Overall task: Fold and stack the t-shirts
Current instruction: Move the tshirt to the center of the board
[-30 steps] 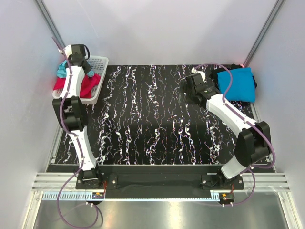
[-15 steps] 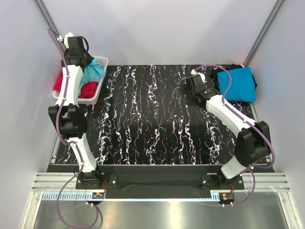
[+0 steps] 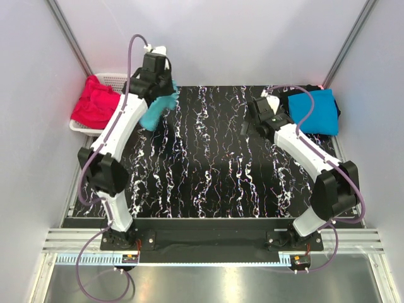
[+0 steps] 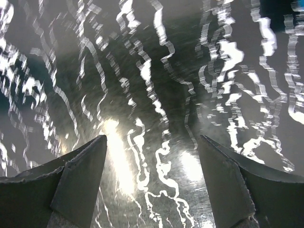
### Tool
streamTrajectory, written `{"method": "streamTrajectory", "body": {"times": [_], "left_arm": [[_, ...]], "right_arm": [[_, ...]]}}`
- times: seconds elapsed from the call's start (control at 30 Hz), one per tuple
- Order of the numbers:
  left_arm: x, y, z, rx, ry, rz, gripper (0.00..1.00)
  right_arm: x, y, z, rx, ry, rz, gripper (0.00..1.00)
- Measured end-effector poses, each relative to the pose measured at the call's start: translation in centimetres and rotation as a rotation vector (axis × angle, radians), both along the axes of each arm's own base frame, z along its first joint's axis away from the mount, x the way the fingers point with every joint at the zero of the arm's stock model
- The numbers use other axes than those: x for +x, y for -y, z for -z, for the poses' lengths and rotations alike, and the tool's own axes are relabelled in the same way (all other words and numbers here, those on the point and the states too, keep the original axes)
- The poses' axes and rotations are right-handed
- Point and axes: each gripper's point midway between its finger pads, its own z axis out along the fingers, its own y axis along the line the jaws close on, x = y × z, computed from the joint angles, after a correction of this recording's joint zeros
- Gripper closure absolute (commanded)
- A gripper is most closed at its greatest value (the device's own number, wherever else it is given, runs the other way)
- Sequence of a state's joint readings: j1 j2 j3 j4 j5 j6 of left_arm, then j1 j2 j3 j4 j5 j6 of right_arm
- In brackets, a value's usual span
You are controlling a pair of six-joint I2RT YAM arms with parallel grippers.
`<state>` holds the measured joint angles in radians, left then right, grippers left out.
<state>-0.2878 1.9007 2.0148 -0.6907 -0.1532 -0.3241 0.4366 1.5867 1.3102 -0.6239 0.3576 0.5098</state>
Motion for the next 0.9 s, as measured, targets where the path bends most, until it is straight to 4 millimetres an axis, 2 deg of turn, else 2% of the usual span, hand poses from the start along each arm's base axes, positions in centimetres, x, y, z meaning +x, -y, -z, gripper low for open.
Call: {"method": "streamTrajectory", "body": {"times": [0.1,0.17,0.2,0.23,0.27,0.4,0.47,0.53,0.6,0.63,0.67,0.73,0.8,0.9], "left_arm": [[-4.0,3.1,-2.6,-0.003,0.028,0.086,1.0],[-6.3,3.4,-5.0,-0.022,0.071,0.113,1.0],[-7.6,3.2,-6.4,-0.034,0.097,0.122,0.93],[-8.9,2.7,-7.7,-0.045,0.134,0.126,0.68],[-10.5,2.1,-9.1,-0.05,0.171,0.129,0.02],[-15.6,-1.5,-14.4,-0.06,0.34,0.062,0.01],[-17.0,-3.5,-16.5,-0.049,0.408,-0.004,0.01],[-17.4,-4.8,-17.7,-0.036,0.439,-0.063,0.01],[-16.5,-5.2,-17.0,-0.009,0.409,-0.103,0.01],[-15.8,-5.1,-16.2,0.002,0.385,-0.11,0.01],[-14.8,-4.7,-14.5,0.02,0.338,-0.115,0.01],[-13.2,-3.9,-10.5,0.055,0.235,-0.111,0.01],[-12.1,-3.1,-5.2,0.089,0.103,-0.096,0.01],[-13.1,-2.4,2.4,0.113,-0.096,-0.07,0.03]], "right_arm": [[0.3,1.5,-0.9,-0.013,0.012,0.087,0.15],[0.5,2.9,-1.3,-0.022,0.022,0.148,0.14],[0.5,3.8,-1.5,-0.024,0.025,0.182,0.15],[0.5,4.7,-1.7,-0.026,0.027,0.211,0.15],[0.4,5.5,-2.0,-0.027,0.033,0.236,0.15],[0.1,6.9,-3.5,-0.021,0.061,0.277,0.15],[0.2,6.8,-4.3,-0.01,0.077,0.273,0.15],[0.3,6.6,-4.8,0.002,0.086,0.267,0.16],[0.4,6.4,-4.9,0.01,0.089,0.259,0.16],[0.4,6.2,-4.9,0.013,0.085,0.251,0.16],[0.3,6.1,-4.8,0.016,0.08,0.24,0.17],[0.2,5.7,-4.7,0.022,0.071,0.216,0.19],[0.0,5.4,-4.6,0.019,0.07,0.191,0.25],[-2.0,4.3,-3.6,0.022,0.053,0.124,0.29]]}}
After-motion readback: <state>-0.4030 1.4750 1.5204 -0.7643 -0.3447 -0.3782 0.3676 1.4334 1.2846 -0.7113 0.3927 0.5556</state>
